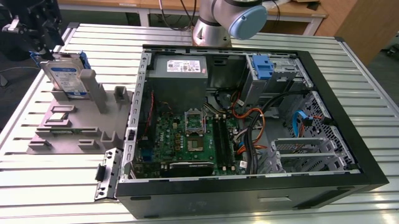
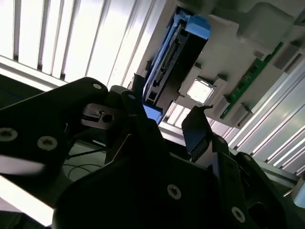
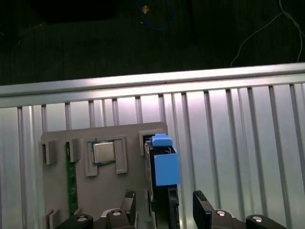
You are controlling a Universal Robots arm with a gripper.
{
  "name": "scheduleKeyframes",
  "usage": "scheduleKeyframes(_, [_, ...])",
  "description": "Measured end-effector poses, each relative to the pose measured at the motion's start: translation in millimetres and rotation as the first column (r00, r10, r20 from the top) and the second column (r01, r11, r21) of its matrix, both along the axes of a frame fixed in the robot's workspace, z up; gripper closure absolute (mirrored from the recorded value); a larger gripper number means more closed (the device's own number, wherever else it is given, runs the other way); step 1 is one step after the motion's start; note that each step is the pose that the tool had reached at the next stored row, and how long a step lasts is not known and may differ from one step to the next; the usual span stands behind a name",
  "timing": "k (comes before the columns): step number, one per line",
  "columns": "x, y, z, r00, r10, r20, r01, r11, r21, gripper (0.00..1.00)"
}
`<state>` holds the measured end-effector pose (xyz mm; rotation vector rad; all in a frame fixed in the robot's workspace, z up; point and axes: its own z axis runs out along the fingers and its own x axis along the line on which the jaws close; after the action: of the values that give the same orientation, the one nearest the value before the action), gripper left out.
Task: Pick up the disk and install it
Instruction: 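Pick up the disk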
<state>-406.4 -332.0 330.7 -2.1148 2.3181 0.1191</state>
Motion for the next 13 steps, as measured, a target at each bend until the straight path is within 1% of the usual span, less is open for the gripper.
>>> scheduleKeyframes(4, [0.0, 0.3, -4.9, 0.9985, 0.055, 0.0006, -0.055, 0.9985, -0.0001, 0.41])
scheduleKeyframes(8, [0.0, 0.5, -9.6, 0.9943, 0.107, 0.0013, -0.107, 0.9943, -0.0002, 0.41])
scheduleKeyframes(11, [0.0, 0.6, -13.0, 0.9916, 0.129, 0.0023, -0.129, 0.9916, -0.0002, 0.41])
scheduleKeyframes(13, [0.0, 0.6, -15.4, 0.9906, 0.137, 0.0031, -0.137, 0.9906, -0.0004, 0.41])
